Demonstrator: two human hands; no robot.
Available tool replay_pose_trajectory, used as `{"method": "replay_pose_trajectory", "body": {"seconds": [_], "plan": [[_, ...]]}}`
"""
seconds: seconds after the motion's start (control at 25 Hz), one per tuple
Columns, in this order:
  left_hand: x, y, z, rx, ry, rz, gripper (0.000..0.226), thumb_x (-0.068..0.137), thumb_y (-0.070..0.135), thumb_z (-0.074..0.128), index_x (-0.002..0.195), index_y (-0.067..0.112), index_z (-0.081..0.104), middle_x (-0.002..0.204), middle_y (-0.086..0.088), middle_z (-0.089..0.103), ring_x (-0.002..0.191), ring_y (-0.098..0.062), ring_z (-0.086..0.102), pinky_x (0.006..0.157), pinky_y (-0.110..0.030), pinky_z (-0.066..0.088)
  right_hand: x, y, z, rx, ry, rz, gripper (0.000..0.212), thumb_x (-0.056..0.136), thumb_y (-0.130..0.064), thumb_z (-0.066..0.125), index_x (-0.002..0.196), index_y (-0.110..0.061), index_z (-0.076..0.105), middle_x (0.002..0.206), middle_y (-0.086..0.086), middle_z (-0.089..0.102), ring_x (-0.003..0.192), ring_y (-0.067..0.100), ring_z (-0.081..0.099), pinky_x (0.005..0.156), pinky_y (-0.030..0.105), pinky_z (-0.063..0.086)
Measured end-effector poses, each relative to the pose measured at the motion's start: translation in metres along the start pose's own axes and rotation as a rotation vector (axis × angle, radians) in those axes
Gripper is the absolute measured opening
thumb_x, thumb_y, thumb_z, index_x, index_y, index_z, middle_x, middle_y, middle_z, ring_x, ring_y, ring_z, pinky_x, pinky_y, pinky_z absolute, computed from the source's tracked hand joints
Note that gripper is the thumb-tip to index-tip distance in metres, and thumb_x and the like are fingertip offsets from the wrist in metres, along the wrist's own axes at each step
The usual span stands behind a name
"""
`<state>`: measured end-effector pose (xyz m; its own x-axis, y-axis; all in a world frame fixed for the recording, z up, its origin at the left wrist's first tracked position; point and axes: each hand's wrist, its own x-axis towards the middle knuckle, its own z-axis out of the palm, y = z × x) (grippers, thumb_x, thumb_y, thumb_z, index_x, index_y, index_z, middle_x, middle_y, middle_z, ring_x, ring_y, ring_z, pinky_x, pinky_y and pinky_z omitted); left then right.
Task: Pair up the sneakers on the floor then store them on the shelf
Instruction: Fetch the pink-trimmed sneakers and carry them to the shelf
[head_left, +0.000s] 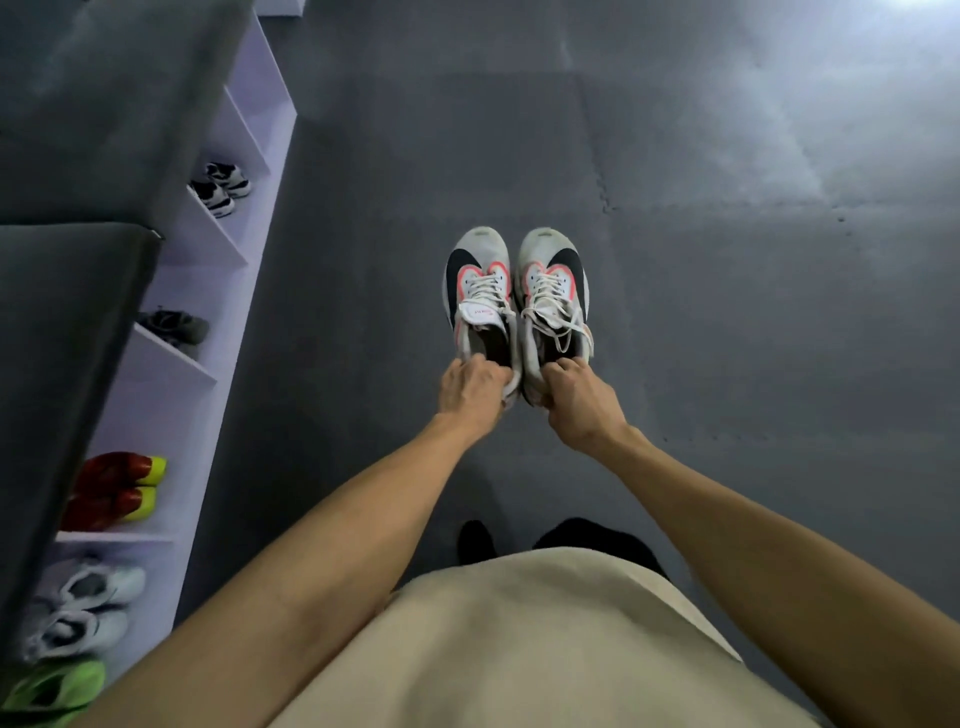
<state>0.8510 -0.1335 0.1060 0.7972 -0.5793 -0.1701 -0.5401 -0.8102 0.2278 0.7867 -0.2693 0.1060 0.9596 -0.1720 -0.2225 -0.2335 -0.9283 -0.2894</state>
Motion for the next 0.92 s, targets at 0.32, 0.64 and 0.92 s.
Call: {"method": "replay_pose_trajectory", "body": {"seconds": [0.32,0.64,0.92], "plan": [[0.189,-0.073,-0.03,0.02,0.013,-0.077,0.009,0.089,0.023,0.059,0.091,0.021,0.067,0.099,-0.006,0.062,0.096,-0.028,0.059,0.082,-0.033,0.041,0.206,0.003,-0.045,-0.045,-0.014,-0.094,0.021,0.084,-0.002,0.058,0.104,-0.007,0.056,0.111,0.007,0.057,0.112,0.025,0.049,0.066,0.034,0.041],[0.339,-0.162,-0.083,0.001,0.11,-0.345,0.01,0.089,0.018,0.057,0.092,0.021,0.066,0.098,-0.003,0.066,0.101,-0.023,0.057,0.084,-0.031,0.04,0.427,-0.033,-0.093,-0.114,-0.093,-0.407,0.015,0.089,-0.007,0.052,0.104,-0.006,0.056,0.111,0.008,0.057,0.111,0.026,0.049,0.076,0.04,0.049],[0.41,-0.296,-0.101,-0.085,0.167,-0.582,0.011,0.087,0.024,0.059,0.093,0.021,0.068,0.098,0.001,0.067,0.103,-0.02,0.056,0.084,-0.03,0.039,0.583,-0.132,-0.082,-0.185,-0.179,-0.625,0.015,0.088,-0.011,0.058,0.102,-0.007,0.056,0.109,0.007,0.057,0.109,0.026,0.05,0.074,0.039,0.048]]}}
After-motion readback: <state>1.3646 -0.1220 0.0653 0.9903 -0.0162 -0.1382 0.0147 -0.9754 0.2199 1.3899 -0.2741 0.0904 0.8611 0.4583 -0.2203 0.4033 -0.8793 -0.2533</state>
